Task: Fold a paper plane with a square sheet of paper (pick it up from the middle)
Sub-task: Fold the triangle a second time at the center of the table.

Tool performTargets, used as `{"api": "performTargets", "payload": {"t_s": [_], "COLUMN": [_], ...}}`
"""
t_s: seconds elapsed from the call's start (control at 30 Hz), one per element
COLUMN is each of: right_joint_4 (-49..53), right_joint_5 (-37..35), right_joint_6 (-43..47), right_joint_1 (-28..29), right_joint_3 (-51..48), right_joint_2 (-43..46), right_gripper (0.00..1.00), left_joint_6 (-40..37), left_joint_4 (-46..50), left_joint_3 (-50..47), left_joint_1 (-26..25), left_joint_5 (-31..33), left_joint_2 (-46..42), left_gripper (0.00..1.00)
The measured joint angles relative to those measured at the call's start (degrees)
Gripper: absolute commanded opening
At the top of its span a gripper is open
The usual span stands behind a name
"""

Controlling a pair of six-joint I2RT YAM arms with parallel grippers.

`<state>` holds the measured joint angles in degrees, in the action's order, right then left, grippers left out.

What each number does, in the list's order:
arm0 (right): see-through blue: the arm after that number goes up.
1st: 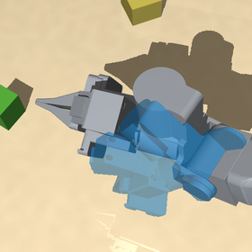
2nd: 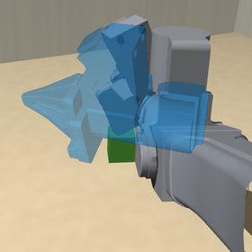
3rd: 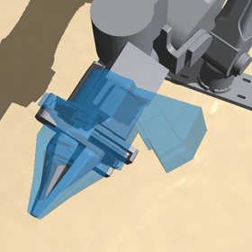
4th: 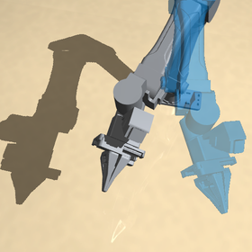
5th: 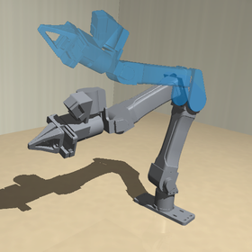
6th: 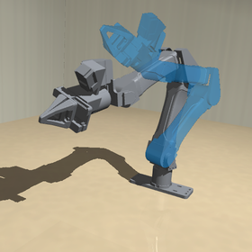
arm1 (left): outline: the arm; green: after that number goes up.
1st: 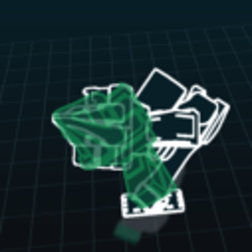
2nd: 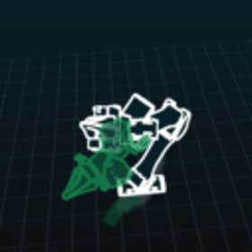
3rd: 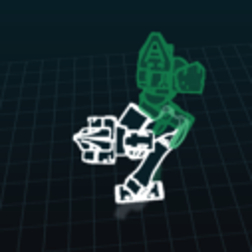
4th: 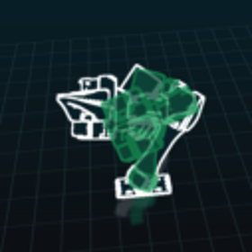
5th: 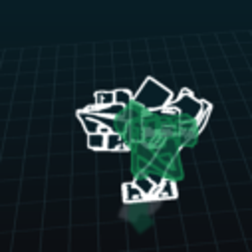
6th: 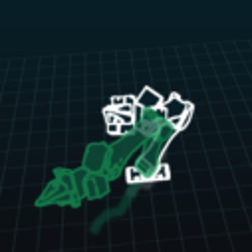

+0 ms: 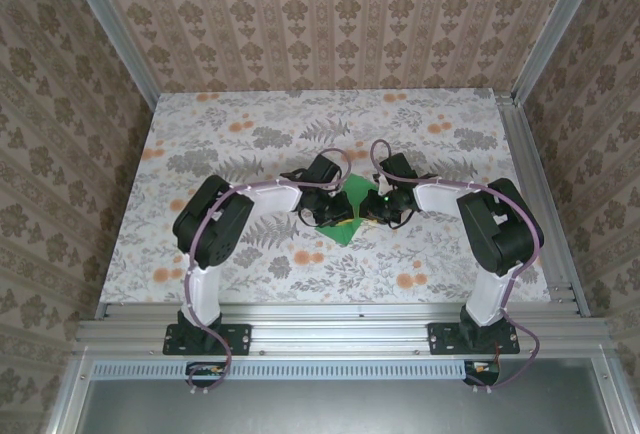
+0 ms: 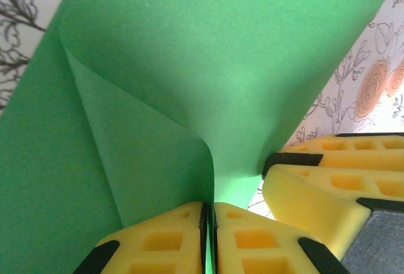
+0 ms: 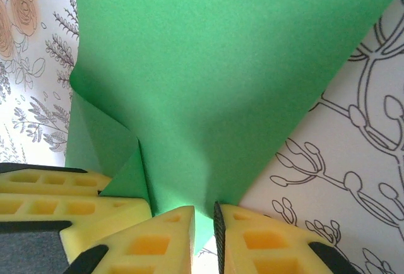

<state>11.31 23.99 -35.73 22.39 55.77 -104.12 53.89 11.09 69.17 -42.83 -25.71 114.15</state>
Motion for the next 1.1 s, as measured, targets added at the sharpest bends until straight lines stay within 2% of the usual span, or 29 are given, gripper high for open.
{"api": "performTargets", "payload": {"t_s": [0.7, 0.9, 1.1], "right_joint_4": [-0.1, -0.5, -0.5], "right_joint_5": [0.0, 0.2, 0.2], "right_joint_6": [0.0, 0.0, 0.0], "right_joint_1": [0.0, 0.0, -0.2], "right_joint_3": [-0.2, -0.4, -0.4], "right_joint_2": [0.0, 0.0, 0.0], "right_gripper": [0.20, 0.20, 0.20], "left_joint_6": [-0.8, -0.8, -0.9], "left_joint_4": [0.0, -0.7, -2.0], "left_joint_3": [0.4, 0.3, 0.2], "left_joint_1": [0.0, 0.0, 0.0], "left_joint_5": [0.6, 0.5, -0.2], "left_joint_2": [0.4, 0.4, 0.4], "left_gripper": [0.14, 0.22, 0.35]}}
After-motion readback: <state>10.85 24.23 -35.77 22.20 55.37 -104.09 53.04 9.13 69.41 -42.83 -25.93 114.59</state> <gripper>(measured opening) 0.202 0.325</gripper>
